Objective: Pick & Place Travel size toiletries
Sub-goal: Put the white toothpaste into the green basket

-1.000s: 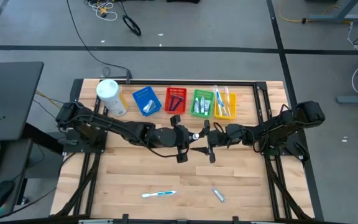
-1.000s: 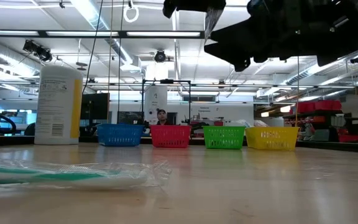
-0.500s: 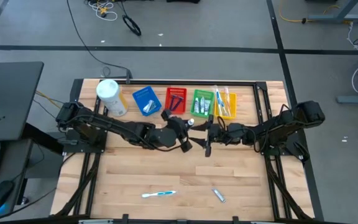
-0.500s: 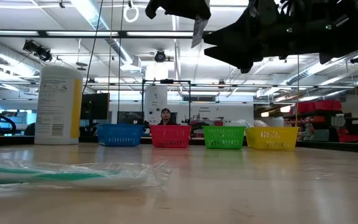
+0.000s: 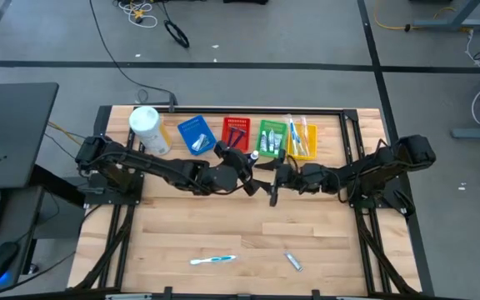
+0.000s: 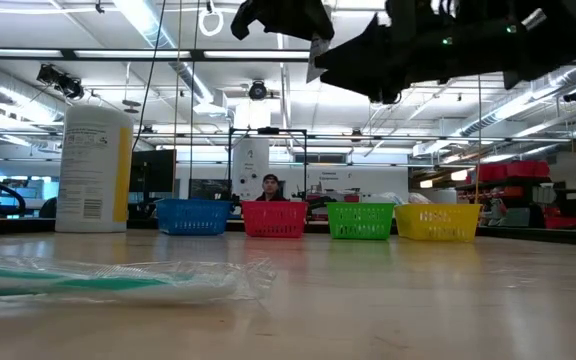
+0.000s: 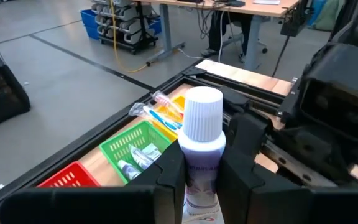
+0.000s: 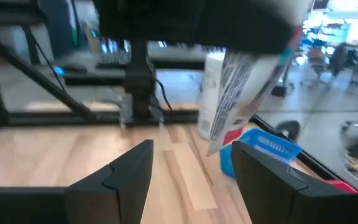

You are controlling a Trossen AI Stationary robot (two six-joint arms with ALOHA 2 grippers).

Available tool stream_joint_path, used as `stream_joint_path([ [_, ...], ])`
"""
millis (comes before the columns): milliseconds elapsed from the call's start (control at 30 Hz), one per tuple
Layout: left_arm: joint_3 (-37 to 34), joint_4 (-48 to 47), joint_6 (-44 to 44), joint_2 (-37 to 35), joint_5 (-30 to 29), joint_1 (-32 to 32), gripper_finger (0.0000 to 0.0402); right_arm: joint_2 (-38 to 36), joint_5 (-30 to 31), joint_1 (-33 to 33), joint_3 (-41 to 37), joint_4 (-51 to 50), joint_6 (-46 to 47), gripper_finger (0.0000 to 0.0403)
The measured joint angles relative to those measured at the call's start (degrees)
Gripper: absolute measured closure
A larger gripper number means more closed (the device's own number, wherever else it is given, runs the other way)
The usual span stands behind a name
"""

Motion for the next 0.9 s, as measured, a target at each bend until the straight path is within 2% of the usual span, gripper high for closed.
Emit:
stream_joint_path([
  [167,0.0,0.0,0.7,0.0,0.0,0.4,0.0329,0.0,9.3,0.0,4.6,-10.9,-0.3,0.0176],
  [233,0.0,0.0,0.7,0.0,0.0,0.4,0.0329,0.0,11.9,-0.1,5.4,-11.9,0.4,0.0176],
  [467,0.0,0.0,0.7,0.0,0.0,0.4,0.0329,0.0,11.4,-0.4,5.9,-9.4,1.6,0.0188],
  [567,0.0,0.0,0.7,0.0,0.0,0.4,0.0329,0.0,11.3,-0.4,5.9,-9.5,1.4,0.0217],
  [800,0.0,0.0,0.7,0.0,-0.1,0.5,0.0329,0.0,10.9,-0.3,5.9,-9.7,1.4,0.0335],
  [900,0.0,0.0,0.6,0.0,-0.3,0.5,0.0329,0.0,11.2,-0.3,5.9,-9.7,1.4,0.0369],
])
